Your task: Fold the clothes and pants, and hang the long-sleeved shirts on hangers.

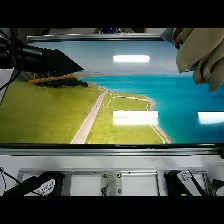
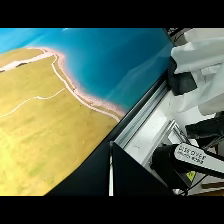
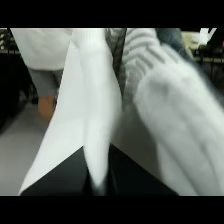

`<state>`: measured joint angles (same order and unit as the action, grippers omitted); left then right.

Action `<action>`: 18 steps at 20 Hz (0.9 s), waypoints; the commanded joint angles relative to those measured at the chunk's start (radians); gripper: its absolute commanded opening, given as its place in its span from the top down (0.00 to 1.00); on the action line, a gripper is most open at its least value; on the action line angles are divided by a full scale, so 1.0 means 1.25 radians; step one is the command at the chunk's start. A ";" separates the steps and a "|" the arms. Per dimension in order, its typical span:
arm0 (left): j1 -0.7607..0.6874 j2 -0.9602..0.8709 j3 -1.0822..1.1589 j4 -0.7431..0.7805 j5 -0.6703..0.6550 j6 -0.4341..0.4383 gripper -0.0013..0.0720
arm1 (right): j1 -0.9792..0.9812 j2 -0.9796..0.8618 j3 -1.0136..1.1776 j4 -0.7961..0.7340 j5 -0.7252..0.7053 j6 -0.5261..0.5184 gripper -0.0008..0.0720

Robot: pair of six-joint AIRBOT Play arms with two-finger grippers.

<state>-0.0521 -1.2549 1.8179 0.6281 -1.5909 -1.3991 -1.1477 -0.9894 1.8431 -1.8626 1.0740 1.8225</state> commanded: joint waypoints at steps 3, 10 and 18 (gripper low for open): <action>0.000 0.001 0.000 0.000 -0.006 0.005 0.96 | 0.002 0.034 0.002 0.121 -0.106 0.002 0.26; 0.000 0.001 0.000 0.000 -0.006 0.005 0.96 | 0.002 0.090 0.002 0.459 -0.321 -0.036 0.26; 0.000 0.001 -0.001 0.010 -0.003 0.034 0.96 | 0.202 0.000 0.001 1.034 -0.031 -0.590 0.26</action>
<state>-0.0521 -1.2545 1.8179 0.6285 -1.5982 -1.3827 -1.0172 -0.9440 1.8439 -0.8009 0.8482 1.3457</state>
